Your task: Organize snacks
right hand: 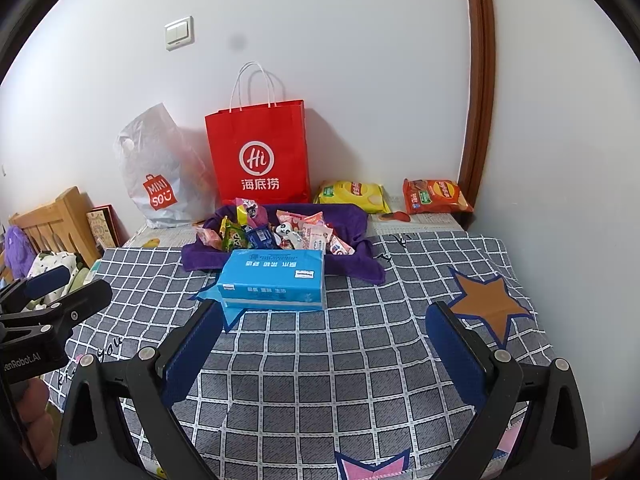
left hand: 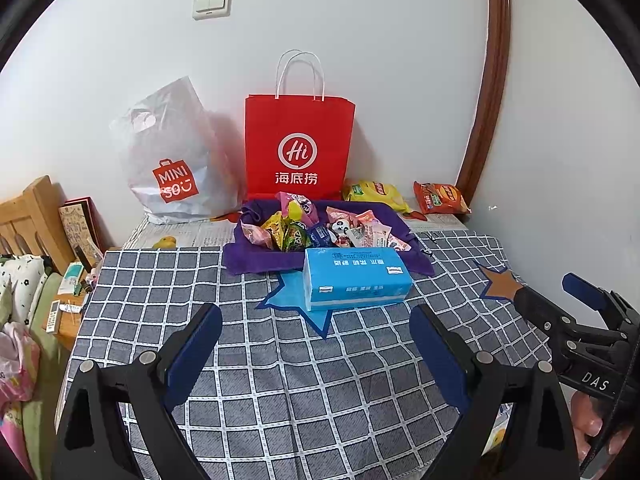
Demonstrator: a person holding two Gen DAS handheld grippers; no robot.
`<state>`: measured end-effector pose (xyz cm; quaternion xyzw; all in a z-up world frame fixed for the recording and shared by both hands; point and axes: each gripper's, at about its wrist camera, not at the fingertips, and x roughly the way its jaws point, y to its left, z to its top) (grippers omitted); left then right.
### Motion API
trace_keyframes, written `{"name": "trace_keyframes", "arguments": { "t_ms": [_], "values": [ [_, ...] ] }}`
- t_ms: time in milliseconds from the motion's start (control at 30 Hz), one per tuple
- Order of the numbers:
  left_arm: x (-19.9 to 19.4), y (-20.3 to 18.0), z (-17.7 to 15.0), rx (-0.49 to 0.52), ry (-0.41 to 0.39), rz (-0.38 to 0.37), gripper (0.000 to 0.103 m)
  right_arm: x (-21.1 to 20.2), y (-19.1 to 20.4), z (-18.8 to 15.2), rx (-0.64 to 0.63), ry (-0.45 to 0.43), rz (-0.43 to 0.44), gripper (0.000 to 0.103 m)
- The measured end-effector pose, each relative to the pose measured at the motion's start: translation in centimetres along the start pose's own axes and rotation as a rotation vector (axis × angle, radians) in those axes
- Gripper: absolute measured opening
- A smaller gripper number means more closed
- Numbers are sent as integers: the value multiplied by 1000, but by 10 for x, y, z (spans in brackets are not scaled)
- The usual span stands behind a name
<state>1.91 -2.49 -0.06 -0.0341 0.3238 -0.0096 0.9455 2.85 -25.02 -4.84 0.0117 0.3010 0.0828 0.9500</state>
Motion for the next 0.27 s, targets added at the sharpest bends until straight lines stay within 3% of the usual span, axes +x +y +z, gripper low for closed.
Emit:
{"name": "trace_keyframes", "arguments": {
  "t_ms": [267],
  "values": [
    [-1,1,-1,0,-10,2,95,-1,3,1,-5,-6,3,100]
  ]
}}
